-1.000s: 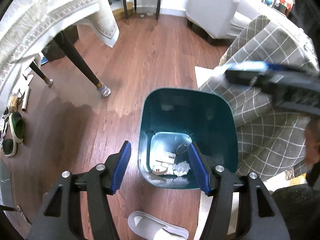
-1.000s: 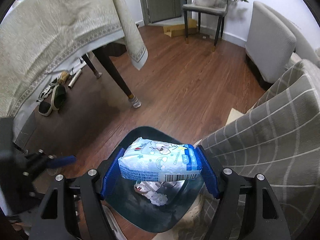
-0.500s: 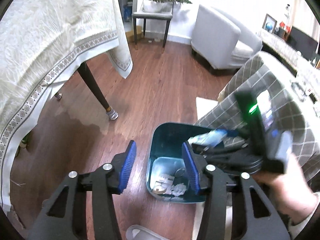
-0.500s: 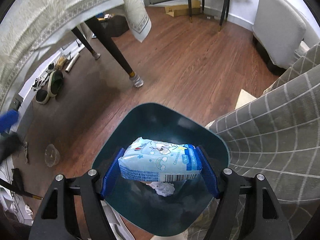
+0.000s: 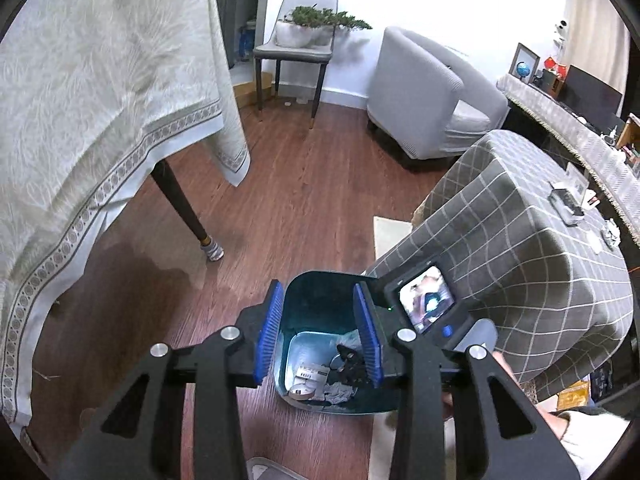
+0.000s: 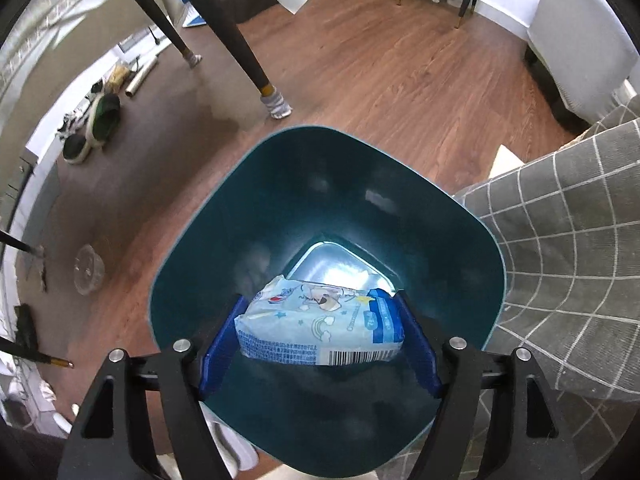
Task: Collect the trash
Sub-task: 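Open both tools to drop the lid and snack bag into the bin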
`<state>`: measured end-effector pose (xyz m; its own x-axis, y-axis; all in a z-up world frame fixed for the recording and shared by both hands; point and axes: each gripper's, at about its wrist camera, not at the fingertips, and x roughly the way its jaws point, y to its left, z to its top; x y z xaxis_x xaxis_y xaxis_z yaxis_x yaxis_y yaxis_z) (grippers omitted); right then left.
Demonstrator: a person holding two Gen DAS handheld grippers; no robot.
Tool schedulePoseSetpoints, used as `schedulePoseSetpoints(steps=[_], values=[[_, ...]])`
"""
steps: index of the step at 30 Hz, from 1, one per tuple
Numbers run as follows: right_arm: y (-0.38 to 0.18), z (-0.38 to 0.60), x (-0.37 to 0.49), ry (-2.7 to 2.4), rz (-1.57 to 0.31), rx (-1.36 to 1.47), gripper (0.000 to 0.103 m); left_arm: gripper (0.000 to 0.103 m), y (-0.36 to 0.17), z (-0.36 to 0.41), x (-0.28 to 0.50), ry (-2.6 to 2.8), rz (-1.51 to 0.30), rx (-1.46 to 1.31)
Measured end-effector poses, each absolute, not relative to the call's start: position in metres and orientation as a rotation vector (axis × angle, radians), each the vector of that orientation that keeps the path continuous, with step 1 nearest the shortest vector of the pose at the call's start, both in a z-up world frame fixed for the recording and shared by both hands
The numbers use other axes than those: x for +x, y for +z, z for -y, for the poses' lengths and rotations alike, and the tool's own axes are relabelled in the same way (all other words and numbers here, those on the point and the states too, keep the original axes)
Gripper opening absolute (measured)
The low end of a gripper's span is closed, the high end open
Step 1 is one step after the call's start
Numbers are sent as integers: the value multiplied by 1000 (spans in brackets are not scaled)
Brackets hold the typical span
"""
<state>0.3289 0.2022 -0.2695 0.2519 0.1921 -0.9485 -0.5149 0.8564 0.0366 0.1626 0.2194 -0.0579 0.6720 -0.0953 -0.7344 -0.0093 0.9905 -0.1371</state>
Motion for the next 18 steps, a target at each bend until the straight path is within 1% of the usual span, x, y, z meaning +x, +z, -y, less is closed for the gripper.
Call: schedulePoseSetpoints(steps=[2, 7, 18], values=[[-275, -201, 327, 481, -1258, -337, 83, 39, -53, -218, 161, -50, -825, -132], [-276, -194, 325, 466, -1265, -358, 83, 39, -46, -215, 160, -49, -819, -139], [-233, -187, 321, 533, -1165, -314, 83, 42, -13, -203, 158, -44, -753, -112]])
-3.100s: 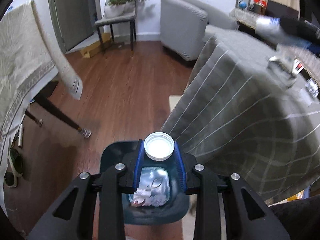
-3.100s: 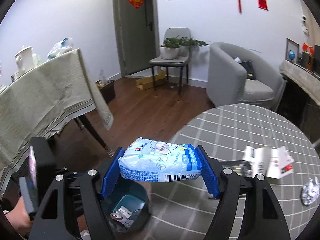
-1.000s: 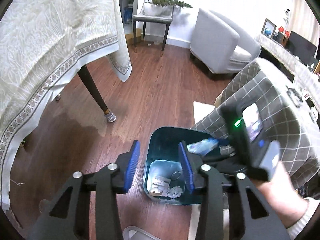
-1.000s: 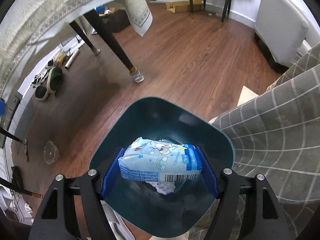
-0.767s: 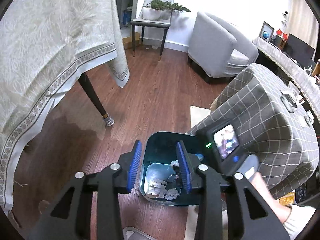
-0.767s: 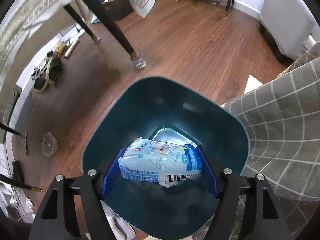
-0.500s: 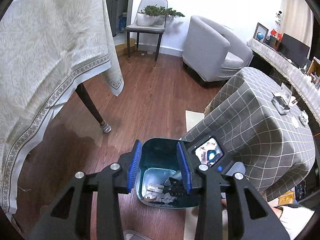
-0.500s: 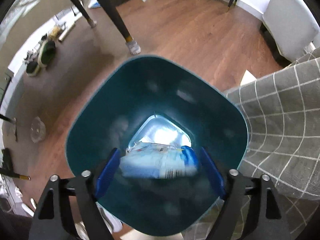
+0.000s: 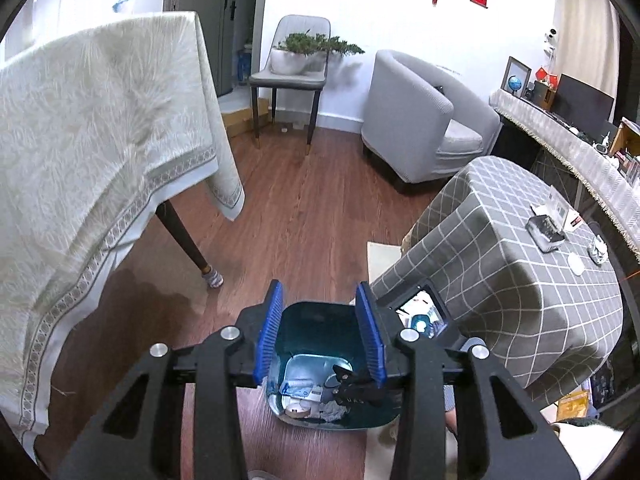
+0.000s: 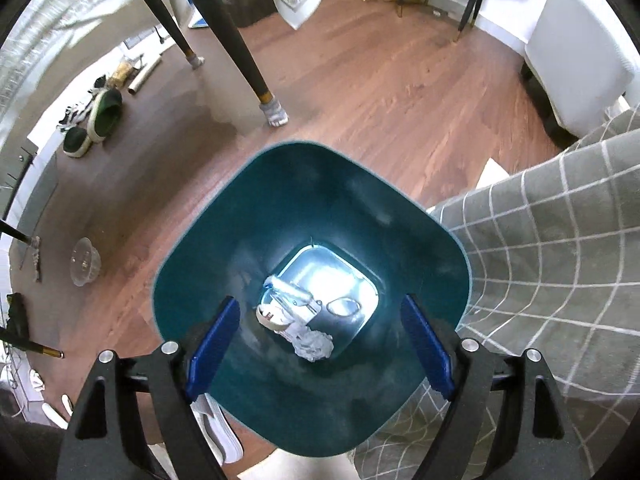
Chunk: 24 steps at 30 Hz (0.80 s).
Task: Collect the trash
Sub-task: 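Open both tools to drop the lid and snack bag into the bin, then move both tools back over the table toward the remaining items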
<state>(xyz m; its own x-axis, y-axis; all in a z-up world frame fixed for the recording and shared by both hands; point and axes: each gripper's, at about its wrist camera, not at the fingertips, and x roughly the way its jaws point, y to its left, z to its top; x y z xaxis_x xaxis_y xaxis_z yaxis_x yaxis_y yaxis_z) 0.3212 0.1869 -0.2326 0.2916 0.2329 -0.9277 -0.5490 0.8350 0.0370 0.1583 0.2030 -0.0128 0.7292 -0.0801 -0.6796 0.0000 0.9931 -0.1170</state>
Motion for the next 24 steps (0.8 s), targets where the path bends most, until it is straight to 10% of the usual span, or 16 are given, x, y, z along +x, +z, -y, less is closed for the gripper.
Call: schedulePoseSetpoints(steps=[24], values=[[-74, -100, 281, 648, -721, -195, 75, 77, 28, -155, 178, -93, -623, -122]])
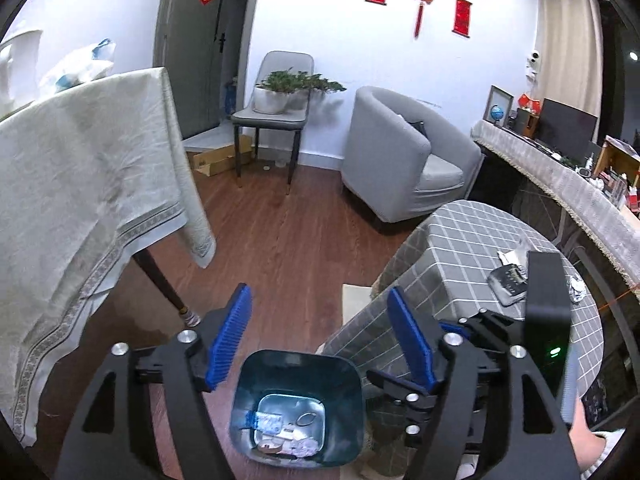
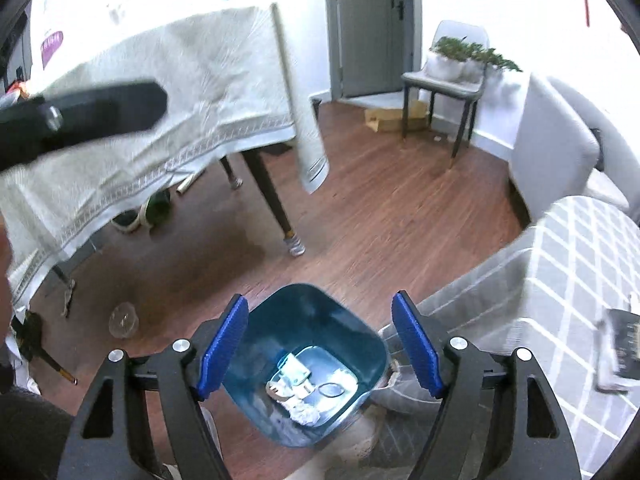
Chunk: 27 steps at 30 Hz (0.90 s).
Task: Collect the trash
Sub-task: 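Move both tools back over the table toward the remaining items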
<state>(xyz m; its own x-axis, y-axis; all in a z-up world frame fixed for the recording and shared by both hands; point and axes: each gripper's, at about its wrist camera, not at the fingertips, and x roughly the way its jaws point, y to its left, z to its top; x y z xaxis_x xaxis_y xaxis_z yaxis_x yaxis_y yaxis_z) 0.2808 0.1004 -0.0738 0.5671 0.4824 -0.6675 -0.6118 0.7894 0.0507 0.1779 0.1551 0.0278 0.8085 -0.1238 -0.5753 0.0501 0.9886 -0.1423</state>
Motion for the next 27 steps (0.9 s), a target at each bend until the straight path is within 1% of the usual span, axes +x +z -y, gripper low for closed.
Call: schedulePoseSetpoints(steps=[7, 12, 14, 15, 27], values=[[-58, -48, 281, 569, -675, -157, 75, 84, 26, -118, 194, -137, -618, -104], [-52, -21, 283, 519, -659, -140, 76, 86, 23, -92, 203, -166, -620, -100], [-49, -7, 284, 496, -652, -133, 80, 87, 21, -82, 207, -174, -623, -93], [-48, -2, 284, 487, -650, -131, 81, 87, 20, -77, 209, -177, -626, -90], [-51, 77, 283, 362, -673, -98, 81, 91, 10, -34, 228, -219, -644, -129]])
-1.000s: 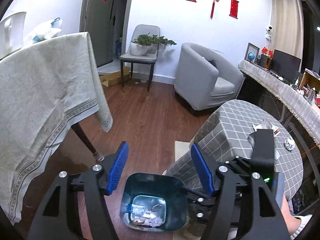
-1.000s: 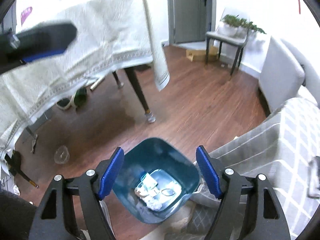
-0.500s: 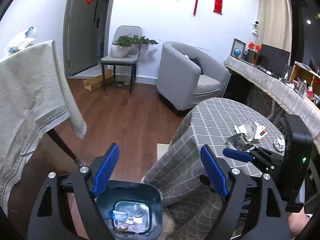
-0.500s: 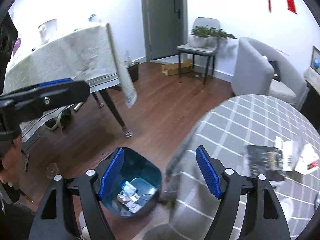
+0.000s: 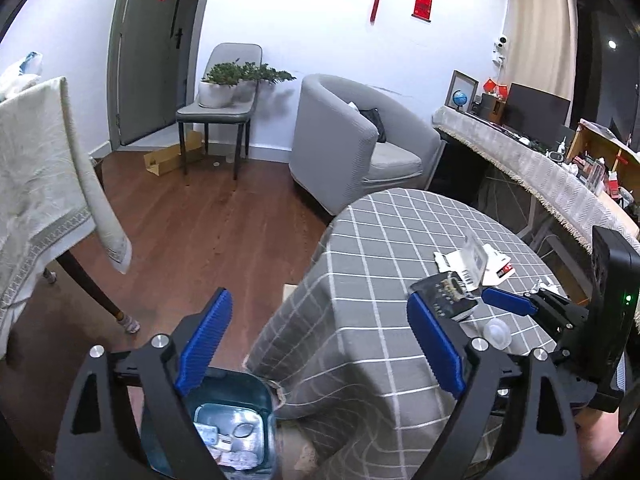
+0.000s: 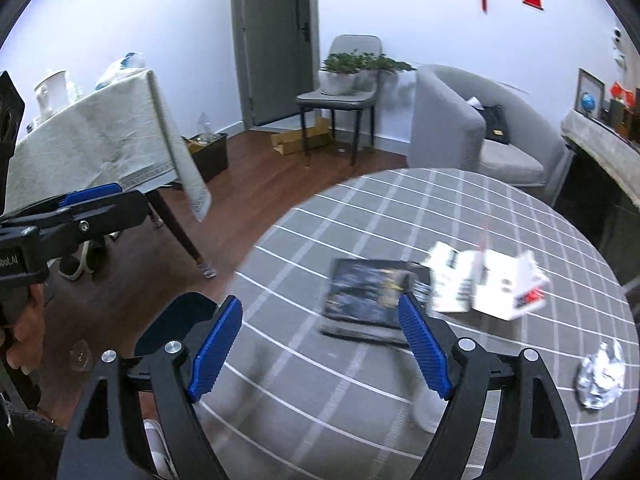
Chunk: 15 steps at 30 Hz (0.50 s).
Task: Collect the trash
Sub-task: 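Move both tools back over the table toward the remaining items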
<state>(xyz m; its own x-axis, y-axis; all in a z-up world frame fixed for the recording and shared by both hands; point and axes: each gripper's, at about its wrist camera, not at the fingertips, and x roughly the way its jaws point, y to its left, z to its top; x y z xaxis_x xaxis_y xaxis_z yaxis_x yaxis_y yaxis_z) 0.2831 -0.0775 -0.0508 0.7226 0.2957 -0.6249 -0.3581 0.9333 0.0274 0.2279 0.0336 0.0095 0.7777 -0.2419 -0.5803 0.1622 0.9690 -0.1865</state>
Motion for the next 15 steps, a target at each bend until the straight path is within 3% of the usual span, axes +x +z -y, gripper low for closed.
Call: schedulePoseSetpoints(steps=[12, 15], values=[[-66, 129, 281, 310, -753, -94, 81, 92, -1, 14, 242, -259, -679, -113], [-70, 135, 280, 314, -775, -98, 74, 92, -5, 26, 246, -259, -693, -102]])
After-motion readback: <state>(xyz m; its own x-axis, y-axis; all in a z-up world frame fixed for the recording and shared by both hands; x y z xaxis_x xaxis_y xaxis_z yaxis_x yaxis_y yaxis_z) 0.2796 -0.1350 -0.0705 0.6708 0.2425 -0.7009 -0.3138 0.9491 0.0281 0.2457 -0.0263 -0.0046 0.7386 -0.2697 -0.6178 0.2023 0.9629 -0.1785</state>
